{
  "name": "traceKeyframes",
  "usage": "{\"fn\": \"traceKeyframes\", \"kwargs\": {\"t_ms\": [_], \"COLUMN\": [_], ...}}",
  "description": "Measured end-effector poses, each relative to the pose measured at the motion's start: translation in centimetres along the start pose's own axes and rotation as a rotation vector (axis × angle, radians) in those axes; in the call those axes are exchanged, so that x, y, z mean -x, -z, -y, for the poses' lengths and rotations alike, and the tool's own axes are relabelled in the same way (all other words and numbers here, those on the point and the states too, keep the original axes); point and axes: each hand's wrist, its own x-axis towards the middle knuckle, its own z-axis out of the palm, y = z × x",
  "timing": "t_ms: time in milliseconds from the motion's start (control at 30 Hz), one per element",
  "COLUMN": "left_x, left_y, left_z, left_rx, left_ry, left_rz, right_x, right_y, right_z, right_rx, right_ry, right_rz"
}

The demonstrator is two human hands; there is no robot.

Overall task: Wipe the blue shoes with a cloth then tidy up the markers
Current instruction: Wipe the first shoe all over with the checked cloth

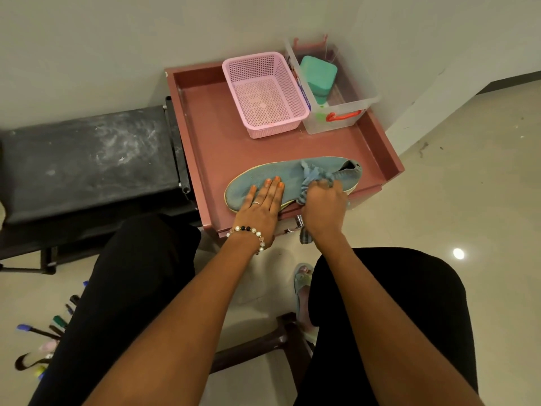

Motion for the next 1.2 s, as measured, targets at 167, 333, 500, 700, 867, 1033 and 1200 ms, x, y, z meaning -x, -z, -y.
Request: {"fn": "traceKeyframes", "kwargs": {"t_ms": [167,333,500,700,867,1033,1200], "left_x": [-0.2,-0.1,0.0,-0.2,-0.3,-0.1,-0.2], "left_y": [0.0,0.3,0.1,-0.3,-0.2,0.0,-0.4], "left_z": [-0.1,0.0,0.2,0.0,0.0,0.1,0.1], "left_rx": [-0.044,-0.042,0.017,-0.007,-0.015,0.011,0.028], "left_ry": [-0.016,-0.023,-0.012,0.009,0.016,0.0,0.001], "left_rz": [0.041,0.05,-0.002,0.03,0.06,0.029,0.023], "right_x": [0.1,0.5,-0.5,0.6,1.2,0.2,-0.2], "right_y": [-0.1,0.3,1.4,0.9,0.9,2.3,2.3], "right_z": [2.0,0.6,-2.1,2.4,3.9,-0.8,-1.1], "right_rx": [-0.161,0.067,0.139,0.128,0.038,0.143,0.227], "right_ry": [0.098,0.294,0.046,-0.025,0.112,0.031,-0.041], "right_rz": [0.08,0.124,0.135,0.188,0.252,0.164,0.159]}}
